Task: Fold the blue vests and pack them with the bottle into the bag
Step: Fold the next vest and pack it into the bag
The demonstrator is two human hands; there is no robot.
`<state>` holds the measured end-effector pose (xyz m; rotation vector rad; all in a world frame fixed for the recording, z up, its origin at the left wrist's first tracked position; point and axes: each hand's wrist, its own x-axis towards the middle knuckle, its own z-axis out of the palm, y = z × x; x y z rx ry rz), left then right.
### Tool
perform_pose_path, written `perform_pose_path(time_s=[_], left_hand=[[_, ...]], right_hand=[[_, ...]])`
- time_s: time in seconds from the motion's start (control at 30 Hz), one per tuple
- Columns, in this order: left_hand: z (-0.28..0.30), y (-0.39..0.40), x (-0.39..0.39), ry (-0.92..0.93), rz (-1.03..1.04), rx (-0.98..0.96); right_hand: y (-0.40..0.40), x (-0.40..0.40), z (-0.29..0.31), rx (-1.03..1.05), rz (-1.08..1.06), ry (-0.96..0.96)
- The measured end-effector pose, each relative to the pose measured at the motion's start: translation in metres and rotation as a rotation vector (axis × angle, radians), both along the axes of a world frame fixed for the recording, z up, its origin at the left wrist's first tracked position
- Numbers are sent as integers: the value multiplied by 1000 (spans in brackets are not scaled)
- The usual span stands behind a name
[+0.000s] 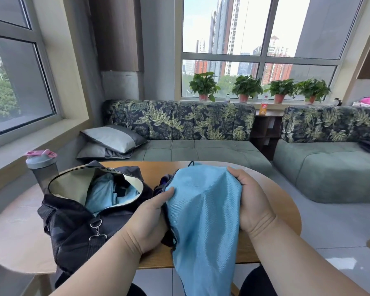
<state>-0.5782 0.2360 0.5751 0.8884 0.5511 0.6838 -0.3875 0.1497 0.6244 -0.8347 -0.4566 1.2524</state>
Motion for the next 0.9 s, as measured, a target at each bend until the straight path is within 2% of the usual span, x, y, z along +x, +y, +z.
perform_pose_path(time_s=[0.17,0.33,0.4,0.5,0.63,0.73,0.8,0.9], left_hand=[[6,14,-4,72,108,95],[14,16,-3,121,174,79],[17,12,-2,177,195,83],[20,8,-4,368,244,127],[23,9,-7,596,262,162],[29,9,-3,744,241,322],[30,12,5,780,269,407],[29,14,16,749,319,431]], right_hand=[[-5,9,-18,-84,134,-127],[-12,20,-29,-44,136,-193],[-17,16,-40,-119,183,-248],[-24,14,-53,-122,250,-339],[-29,24,-55,-129,97,-367],[-32,31,-52,-145,-5,-372],[-36,33,-50,-171,-28,-387],[-45,38,-45,-182,14,-449]])
